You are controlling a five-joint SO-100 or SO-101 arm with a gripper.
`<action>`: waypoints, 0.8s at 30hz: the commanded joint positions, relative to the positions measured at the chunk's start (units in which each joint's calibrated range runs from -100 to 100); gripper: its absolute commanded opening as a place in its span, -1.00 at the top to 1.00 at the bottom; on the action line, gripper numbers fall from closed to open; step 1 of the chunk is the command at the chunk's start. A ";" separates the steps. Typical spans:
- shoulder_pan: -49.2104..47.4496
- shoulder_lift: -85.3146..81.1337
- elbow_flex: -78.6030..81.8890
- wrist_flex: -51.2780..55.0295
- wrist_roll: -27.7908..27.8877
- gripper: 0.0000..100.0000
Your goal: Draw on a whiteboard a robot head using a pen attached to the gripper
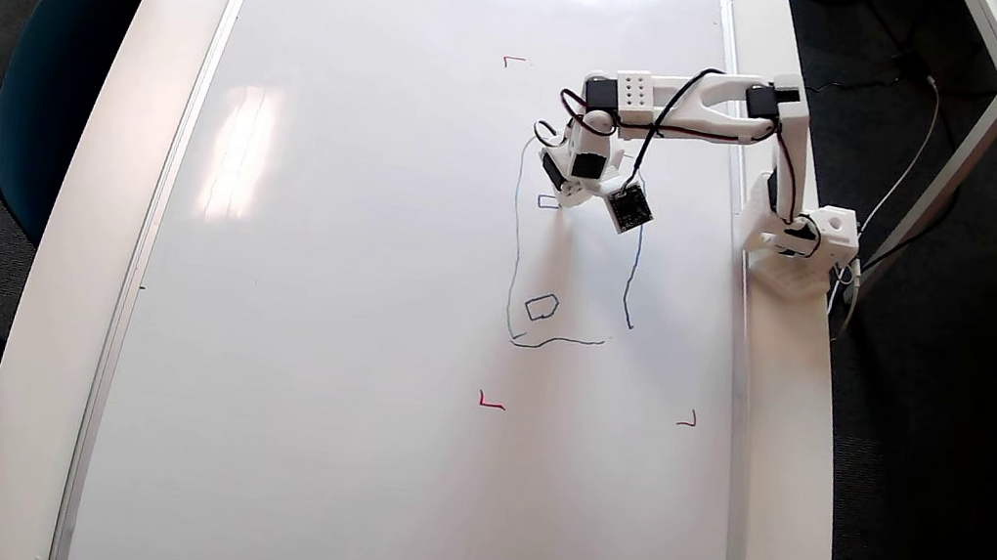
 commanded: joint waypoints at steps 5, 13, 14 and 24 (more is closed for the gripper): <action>0.10 -5.01 -2.64 1.78 -0.14 0.98; -1.59 -10.23 -9.99 12.81 -0.41 0.98; -2.77 -10.32 -8.45 12.90 -0.57 0.98; -11.40 -8.72 -1.73 5.17 -3.87 0.98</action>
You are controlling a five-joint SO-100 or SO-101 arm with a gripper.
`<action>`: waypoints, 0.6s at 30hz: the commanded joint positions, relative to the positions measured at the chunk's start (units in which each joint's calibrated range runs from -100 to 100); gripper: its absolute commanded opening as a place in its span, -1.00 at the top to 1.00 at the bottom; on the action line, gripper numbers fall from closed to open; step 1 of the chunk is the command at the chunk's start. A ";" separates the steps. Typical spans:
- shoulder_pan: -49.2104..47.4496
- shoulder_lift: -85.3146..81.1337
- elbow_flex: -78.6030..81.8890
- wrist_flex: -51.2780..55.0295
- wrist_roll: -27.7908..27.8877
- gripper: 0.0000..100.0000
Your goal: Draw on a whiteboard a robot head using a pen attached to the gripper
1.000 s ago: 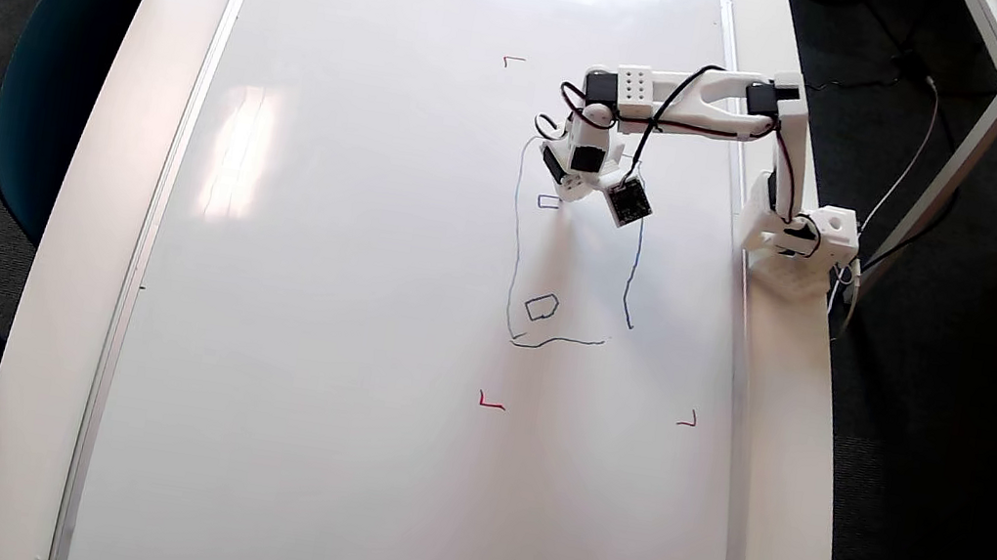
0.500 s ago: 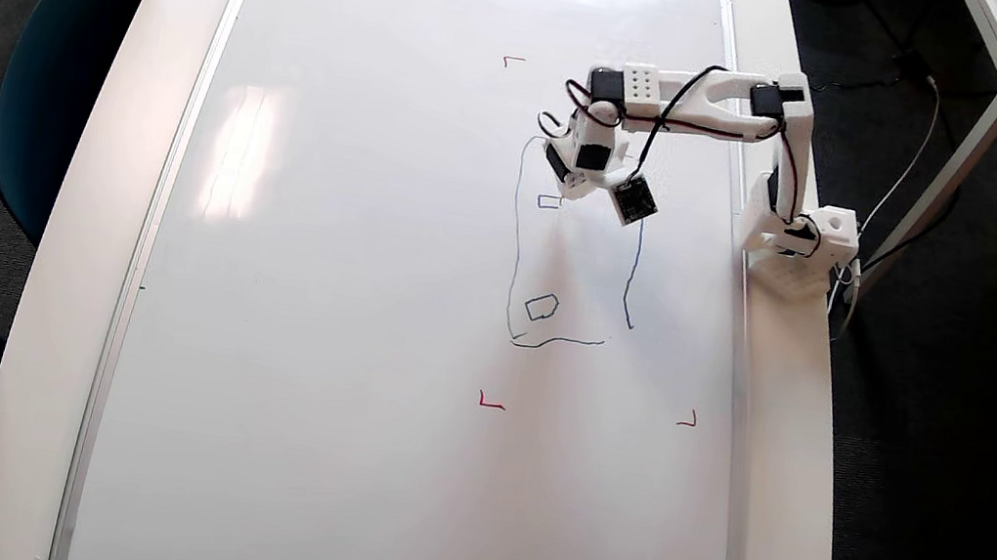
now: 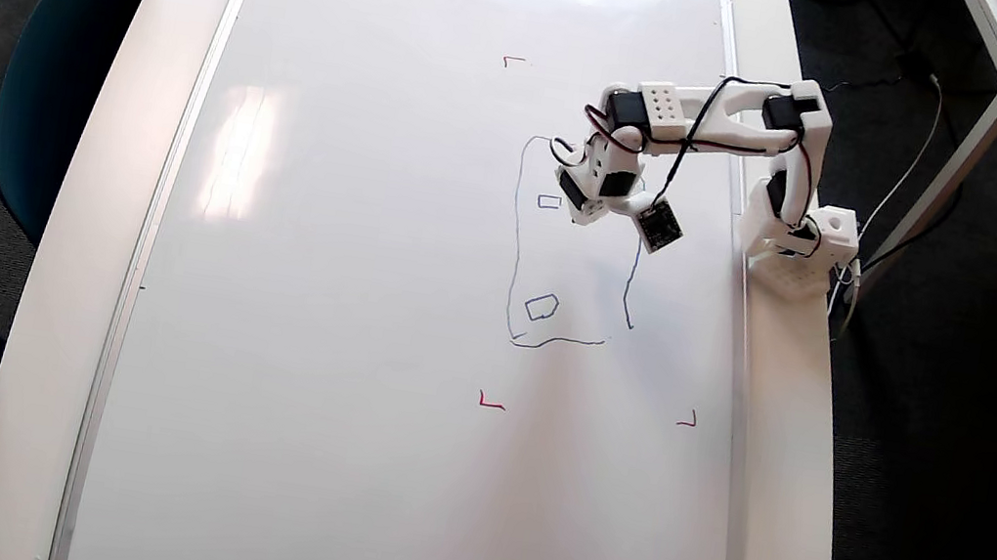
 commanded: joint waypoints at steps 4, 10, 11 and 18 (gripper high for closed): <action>-5.29 2.07 -2.18 -3.42 -3.47 0.98; -6.47 4.68 -2.00 -3.42 -3.63 0.98; -6.47 5.10 -2.36 -3.42 -3.63 0.98; -6.03 7.72 -3.45 -7.25 -3.68 0.98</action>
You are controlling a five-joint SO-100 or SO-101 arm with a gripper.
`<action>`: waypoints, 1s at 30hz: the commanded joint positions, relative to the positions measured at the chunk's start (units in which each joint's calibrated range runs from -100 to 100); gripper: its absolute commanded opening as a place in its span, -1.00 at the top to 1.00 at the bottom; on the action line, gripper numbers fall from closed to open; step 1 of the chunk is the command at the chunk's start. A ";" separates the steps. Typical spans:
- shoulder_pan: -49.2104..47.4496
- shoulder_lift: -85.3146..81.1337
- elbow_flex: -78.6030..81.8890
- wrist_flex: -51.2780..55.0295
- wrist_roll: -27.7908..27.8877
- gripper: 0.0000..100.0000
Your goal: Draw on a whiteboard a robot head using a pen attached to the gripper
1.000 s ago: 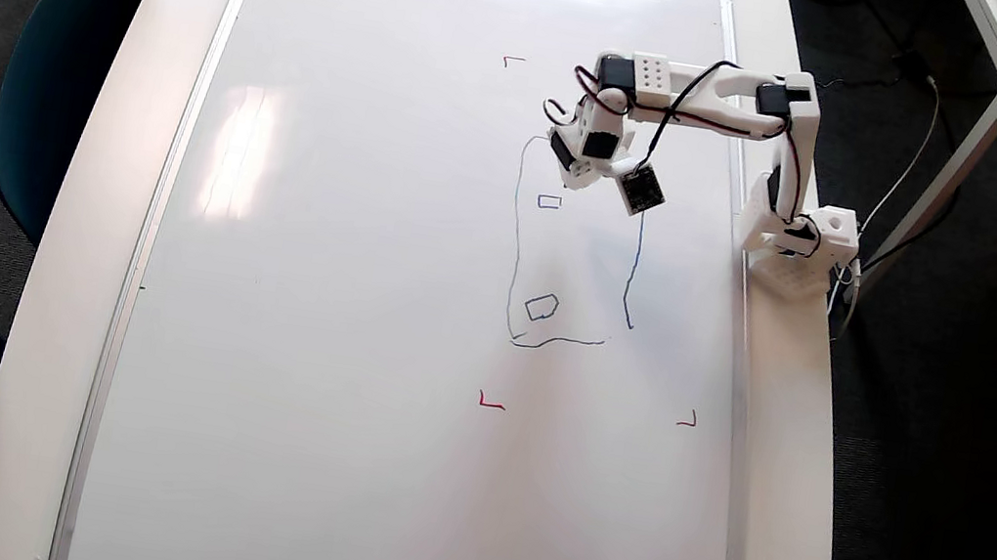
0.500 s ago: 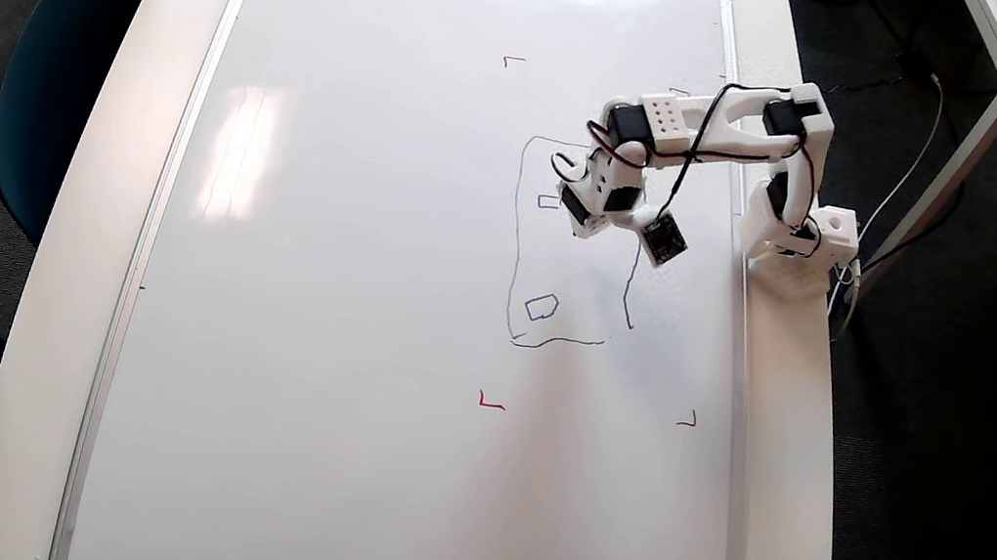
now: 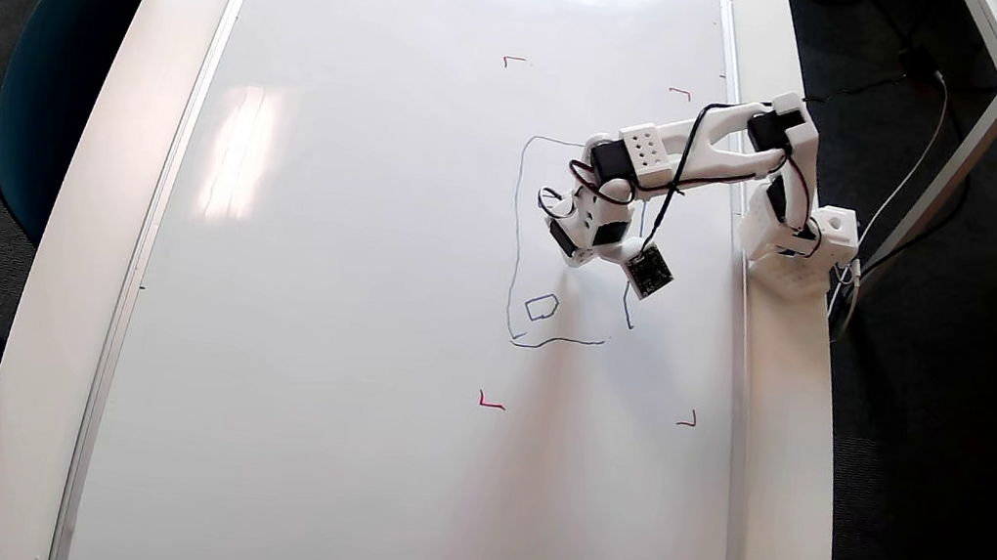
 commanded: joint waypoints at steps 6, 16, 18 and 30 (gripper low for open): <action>-0.21 0.30 -1.82 -1.86 -0.46 0.98; 0.60 0.30 -0.91 -2.46 -0.19 0.98; 0.53 0.39 -0.55 -2.46 -0.25 0.98; 1.93 -0.62 3.36 -2.38 0.13 0.98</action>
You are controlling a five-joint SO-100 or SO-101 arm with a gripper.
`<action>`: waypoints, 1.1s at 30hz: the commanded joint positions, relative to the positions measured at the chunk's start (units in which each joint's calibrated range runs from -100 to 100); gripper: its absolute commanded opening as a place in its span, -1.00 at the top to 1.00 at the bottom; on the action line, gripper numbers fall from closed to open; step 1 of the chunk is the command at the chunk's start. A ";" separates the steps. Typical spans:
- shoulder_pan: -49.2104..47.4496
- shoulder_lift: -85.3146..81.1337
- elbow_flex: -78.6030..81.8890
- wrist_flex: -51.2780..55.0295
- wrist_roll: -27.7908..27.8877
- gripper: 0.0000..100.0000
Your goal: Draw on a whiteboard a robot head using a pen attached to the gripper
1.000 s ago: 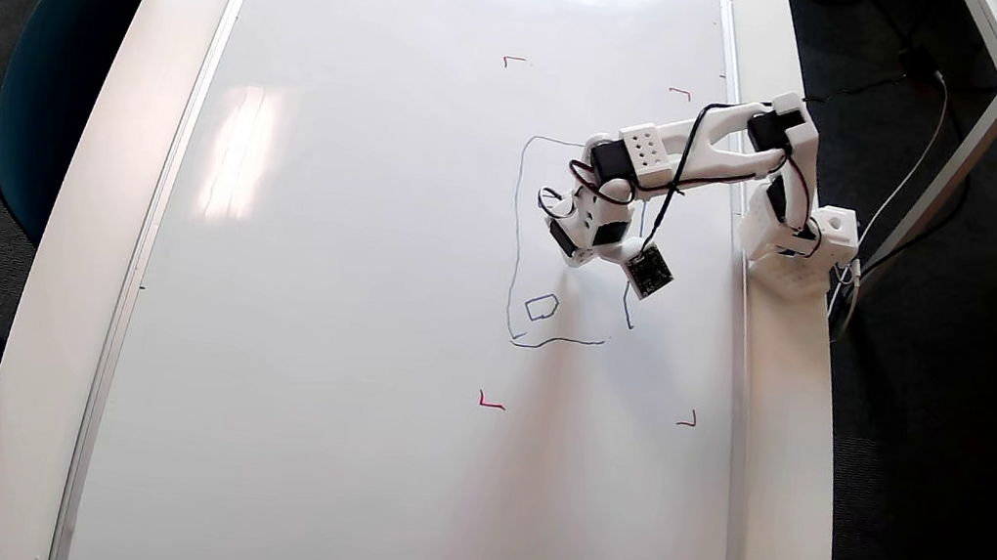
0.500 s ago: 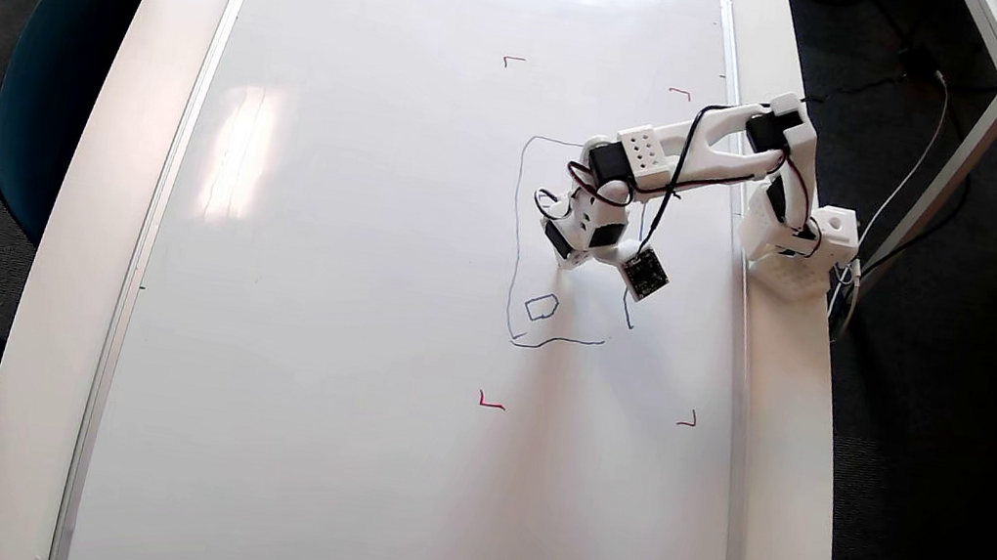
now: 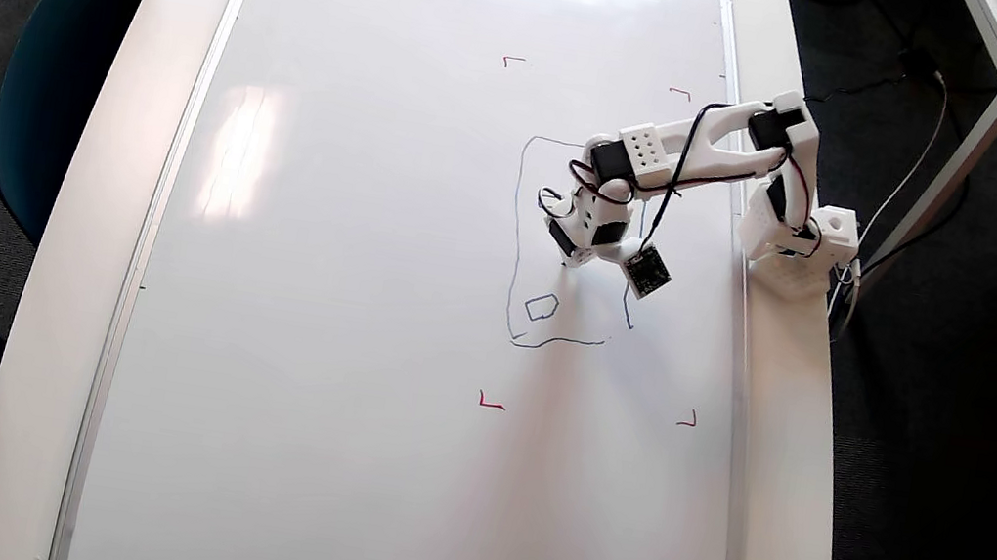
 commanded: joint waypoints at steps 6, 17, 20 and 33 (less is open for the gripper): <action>4.07 -1.04 0.27 0.54 0.71 0.98; 4.59 -6.44 5.72 3.24 1.88 0.98; 4.73 -7.96 8.72 3.33 1.88 0.98; 1.64 -13.35 15.17 2.89 1.46 0.98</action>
